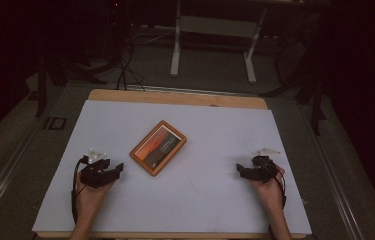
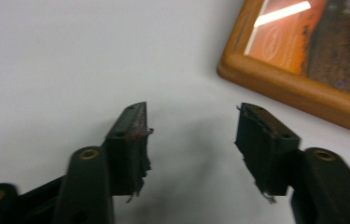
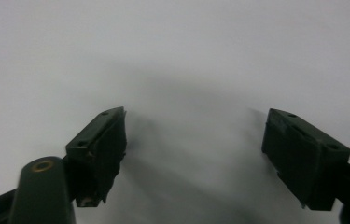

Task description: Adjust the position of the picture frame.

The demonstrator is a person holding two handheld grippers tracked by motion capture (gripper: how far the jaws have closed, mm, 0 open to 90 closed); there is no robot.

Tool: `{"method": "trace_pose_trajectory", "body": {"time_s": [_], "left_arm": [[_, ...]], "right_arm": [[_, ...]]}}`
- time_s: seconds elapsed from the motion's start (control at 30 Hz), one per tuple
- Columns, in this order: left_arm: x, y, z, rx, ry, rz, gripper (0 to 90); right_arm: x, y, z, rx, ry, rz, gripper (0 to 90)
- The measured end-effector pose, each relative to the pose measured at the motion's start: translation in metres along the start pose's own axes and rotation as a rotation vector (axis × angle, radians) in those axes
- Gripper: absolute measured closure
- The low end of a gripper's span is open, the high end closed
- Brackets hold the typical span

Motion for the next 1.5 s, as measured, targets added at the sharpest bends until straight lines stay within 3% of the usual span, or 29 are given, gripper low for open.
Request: {"method": "trace_pose_trajectory", "body": {"time_s": [0.1,0.23,0.3,0.57,0.8,1.0,1.2,1.43,1.5], "left_arm": [[-0.001,-0.004,0.005,-0.028,0.013,-0.046,50.1],[-0.006,-0.002,0.006,-0.026,0.031,-0.088,48.5],[-0.009,-0.001,0.006,-0.024,0.053,-0.081,48.2],[-0.011,-0.004,0.005,-0.018,0.086,-0.046,48.9],[-0.010,-0.005,0.006,-0.016,0.102,-0.035,48.6],[-0.015,-0.007,0.004,-0.020,0.140,-0.031,50.2],[-0.012,-0.007,0.001,0.004,0.152,-0.029,62.9],[-0.010,-0.017,-0.011,0.023,0.133,-0.112,88.7],[-0.009,-0.019,-0.018,0.027,0.135,-0.134,89.4]], "right_arm": [[0.008,-0.003,0.003,-0.016,-0.014,0.024,26.1],[0.016,-0.011,0.009,-0.056,-0.056,0.007,29.4],[0.018,-0.012,0.010,-0.062,-0.065,0.011,30.7],[0.039,-0.026,0.018,-0.115,-0.144,0.043,52.3],[0.055,-0.032,0.019,-0.120,-0.183,0.084,60.6],[0.083,-0.044,0.016,-0.124,-0.238,0.138,66.1],[0.104,-0.059,0.012,-0.147,-0.269,0.172,66.8],[0.120,-0.060,0.007,-0.146,-0.303,0.190,66.2],[0.123,-0.060,0.006,-0.150,-0.308,0.189,66.2]]}}
Point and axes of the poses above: each handheld gripper's, and its own axes: z roughly backward along the jaws, y roughly out of its underside, x roughly to its left, the point moved 8 cm from there along -z, roughly forward along the jaws, and after that the axes turned 11 degrees about -x, right-handed, at the moved point
